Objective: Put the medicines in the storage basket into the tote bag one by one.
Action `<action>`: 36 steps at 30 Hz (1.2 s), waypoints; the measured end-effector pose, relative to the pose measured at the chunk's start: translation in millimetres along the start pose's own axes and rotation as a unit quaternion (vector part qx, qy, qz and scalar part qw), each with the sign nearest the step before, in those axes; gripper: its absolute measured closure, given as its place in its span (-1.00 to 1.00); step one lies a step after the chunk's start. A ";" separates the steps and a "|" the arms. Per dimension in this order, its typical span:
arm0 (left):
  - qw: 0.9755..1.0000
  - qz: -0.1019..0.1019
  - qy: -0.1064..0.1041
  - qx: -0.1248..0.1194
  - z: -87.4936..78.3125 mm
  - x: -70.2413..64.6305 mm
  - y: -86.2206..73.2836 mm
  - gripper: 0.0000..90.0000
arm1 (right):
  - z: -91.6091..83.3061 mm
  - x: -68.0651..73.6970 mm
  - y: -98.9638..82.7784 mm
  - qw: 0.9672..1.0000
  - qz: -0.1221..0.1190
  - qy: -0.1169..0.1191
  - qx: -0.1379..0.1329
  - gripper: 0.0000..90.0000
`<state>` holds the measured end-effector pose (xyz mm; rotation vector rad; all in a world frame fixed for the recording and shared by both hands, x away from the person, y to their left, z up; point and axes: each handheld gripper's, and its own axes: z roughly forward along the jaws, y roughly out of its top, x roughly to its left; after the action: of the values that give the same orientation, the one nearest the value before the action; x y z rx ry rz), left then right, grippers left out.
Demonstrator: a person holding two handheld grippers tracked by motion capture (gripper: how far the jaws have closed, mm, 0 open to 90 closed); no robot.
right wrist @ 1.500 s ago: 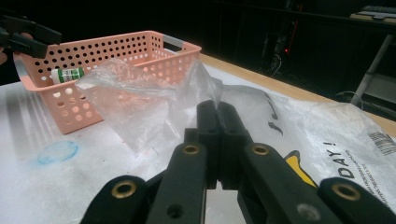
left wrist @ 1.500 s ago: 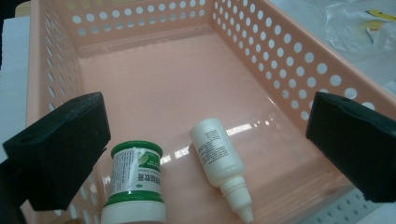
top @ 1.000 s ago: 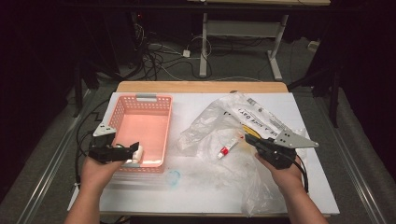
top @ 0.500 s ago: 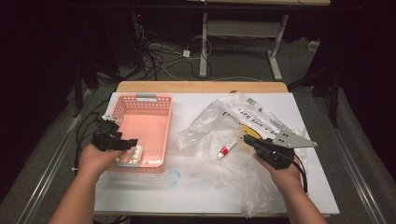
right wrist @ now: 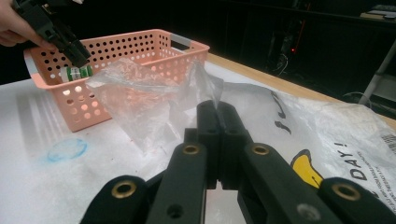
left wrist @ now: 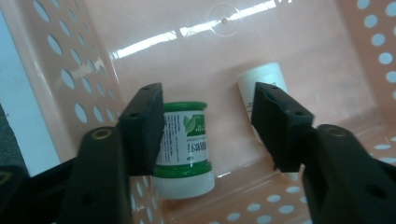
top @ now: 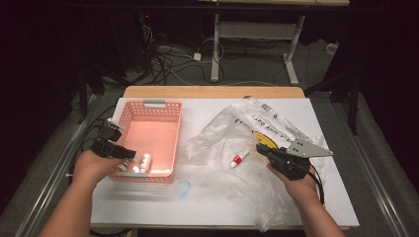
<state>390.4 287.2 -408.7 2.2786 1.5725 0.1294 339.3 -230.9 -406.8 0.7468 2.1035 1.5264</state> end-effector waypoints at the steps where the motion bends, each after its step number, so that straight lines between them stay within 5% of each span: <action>1: 1.000 0.000 0.003 0.004 -0.3 -0.6 0.0 0.03 | 0.2 0.7 0.1 1.000 0.002 0.000 0.001 1.00; 6: 0.999 0.007 0.024 0.027 1.8 -5.0 2.4 0.40 | 0.2 1.4 0.6 1.000 0.002 0.002 0.001 1.00; 19: 0.998 0.006 0.045 0.047 5.4 -8.7 4.5 0.25 | 1.2 3.4 -0.1 1.000 0.002 0.004 0.002 1.00; 23: 0.999 0.012 0.019 0.050 8.0 -11.4 5.9 0.18 | 1.3 3.4 -0.1 1.000 0.003 0.007 0.002 1.00; 27: 0.999 0.016 -0.035 0.025 6.9 -14.8 7.2 0.20 | 2.6 3.3 -1.0 1.000 0.001 0.009 0.005 1.00; 33: 0.999 0.018 0.001 0.027 4.4 -14.4 8.6 0.08 | 3.0 3.0 -1.2 1.000 0.001 0.009 0.005 1.00; 36: 0.998 0.028 0.019 0.055 8.9 -15.7 8.6 0.08 | 3.6 3.1 -1.5 1.000 0.001 0.010 0.004 1.00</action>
<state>394.6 267.9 -411.9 2.4187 1.5707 0.1034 338.9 -226.6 -409.5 0.7403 2.1245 1.5339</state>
